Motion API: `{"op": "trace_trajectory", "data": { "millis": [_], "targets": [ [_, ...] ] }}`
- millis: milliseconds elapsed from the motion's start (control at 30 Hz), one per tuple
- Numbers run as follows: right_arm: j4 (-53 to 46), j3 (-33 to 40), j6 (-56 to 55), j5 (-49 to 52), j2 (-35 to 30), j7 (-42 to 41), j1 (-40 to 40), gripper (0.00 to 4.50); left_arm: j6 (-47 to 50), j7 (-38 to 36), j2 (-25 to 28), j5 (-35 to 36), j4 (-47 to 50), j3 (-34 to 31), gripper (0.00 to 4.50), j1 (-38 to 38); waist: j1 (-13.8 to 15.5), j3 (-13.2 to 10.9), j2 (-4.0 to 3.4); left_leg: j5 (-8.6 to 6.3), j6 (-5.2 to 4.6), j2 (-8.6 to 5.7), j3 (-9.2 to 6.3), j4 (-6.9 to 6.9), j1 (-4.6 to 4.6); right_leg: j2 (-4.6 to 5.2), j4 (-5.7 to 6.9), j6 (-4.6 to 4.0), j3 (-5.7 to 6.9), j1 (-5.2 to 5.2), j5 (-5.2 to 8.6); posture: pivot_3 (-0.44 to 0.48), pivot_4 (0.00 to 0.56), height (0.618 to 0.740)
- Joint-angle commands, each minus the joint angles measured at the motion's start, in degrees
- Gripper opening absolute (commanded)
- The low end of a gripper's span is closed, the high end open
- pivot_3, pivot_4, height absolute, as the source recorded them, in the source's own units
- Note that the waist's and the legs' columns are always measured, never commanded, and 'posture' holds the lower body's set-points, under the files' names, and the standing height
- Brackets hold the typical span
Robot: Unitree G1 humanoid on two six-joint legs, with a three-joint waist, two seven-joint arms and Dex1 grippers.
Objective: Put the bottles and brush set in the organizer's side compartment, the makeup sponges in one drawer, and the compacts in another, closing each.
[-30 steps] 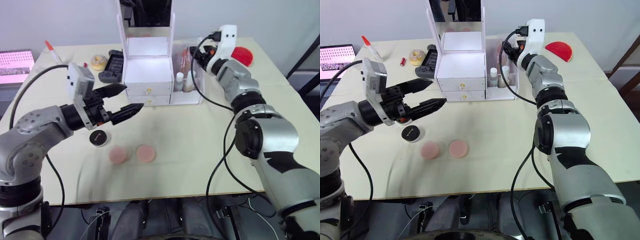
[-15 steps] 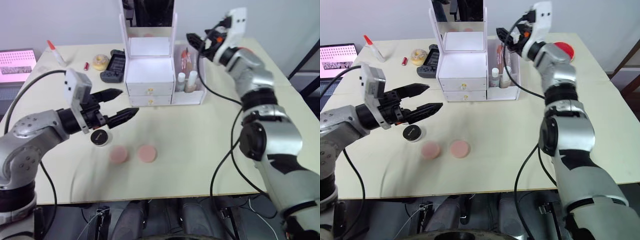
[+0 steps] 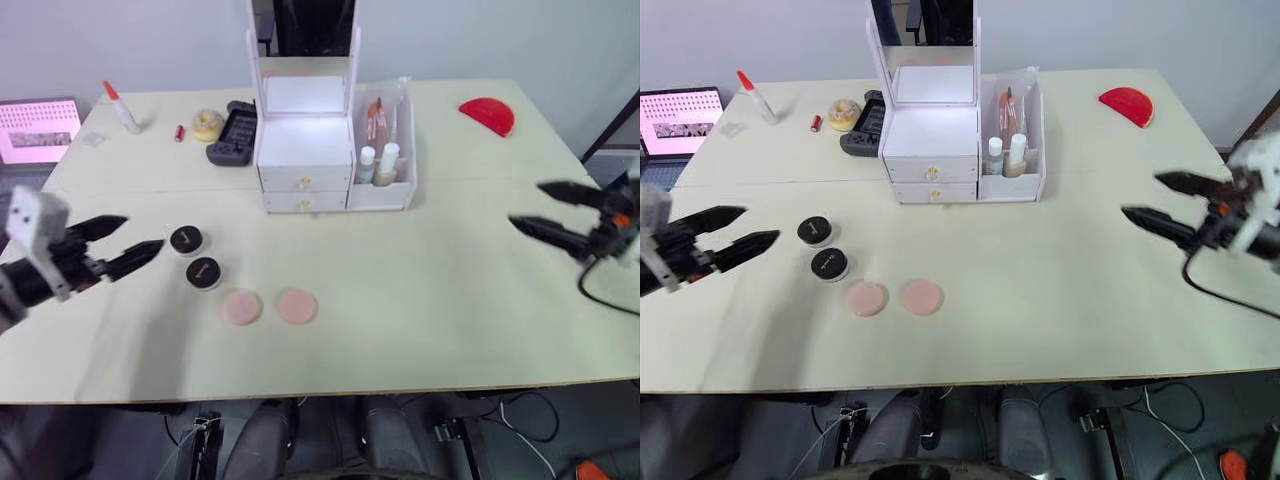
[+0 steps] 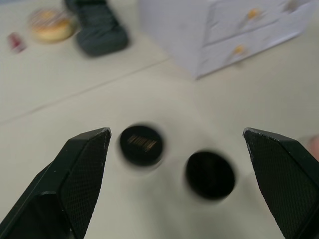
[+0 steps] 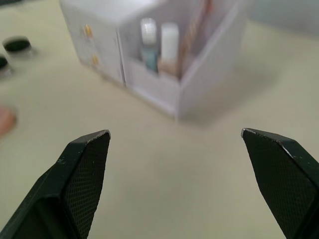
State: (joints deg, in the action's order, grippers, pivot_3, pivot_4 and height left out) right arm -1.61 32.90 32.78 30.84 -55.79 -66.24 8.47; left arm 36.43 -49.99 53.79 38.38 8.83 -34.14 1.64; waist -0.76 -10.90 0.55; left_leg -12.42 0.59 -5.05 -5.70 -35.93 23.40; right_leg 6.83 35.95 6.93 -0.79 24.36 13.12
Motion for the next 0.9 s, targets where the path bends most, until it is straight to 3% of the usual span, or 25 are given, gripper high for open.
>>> {"op": "trace_trajectory", "data": {
  "millis": [33,300,900],
  "targets": [
    [-0.8,3.6,-4.1,-1.2,-0.8,-0.9,-4.7,4.47,-4.9,-2.4,1.2,-3.6,-4.2,-2.4,4.50,1.9,0.1,0.0,0.01,0.00,0.01,0.00,0.02,-0.03,0.00,0.00,0.00,0.00,-0.03,0.00,0.00,0.000,0.150,0.738],
    [-1.7,6.7,-6.4,-0.3,2.6,2.1,-11.8,4.47,-9.5,-4.1,0.2,-6.1,-9.1,-3.2,4.50,3.9,0.2,0.0,0.03,-0.08,0.07,0.02,0.00,-0.02,0.05,0.15,-0.11,-0.01,-0.05,0.00,0.00,0.000,0.150,0.738],
    [-7.8,4.6,-2.8,3.5,3.6,9.2,-10.8,4.47,-4.5,-2.1,-0.2,-4.6,-3.0,-3.1,4.50,2.3,0.2,0.0,0.03,-0.06,0.02,0.02,-0.01,-0.01,0.05,0.12,-0.16,0.01,-0.05,-0.01,-0.01,0.000,0.150,0.738]
  ]
}}
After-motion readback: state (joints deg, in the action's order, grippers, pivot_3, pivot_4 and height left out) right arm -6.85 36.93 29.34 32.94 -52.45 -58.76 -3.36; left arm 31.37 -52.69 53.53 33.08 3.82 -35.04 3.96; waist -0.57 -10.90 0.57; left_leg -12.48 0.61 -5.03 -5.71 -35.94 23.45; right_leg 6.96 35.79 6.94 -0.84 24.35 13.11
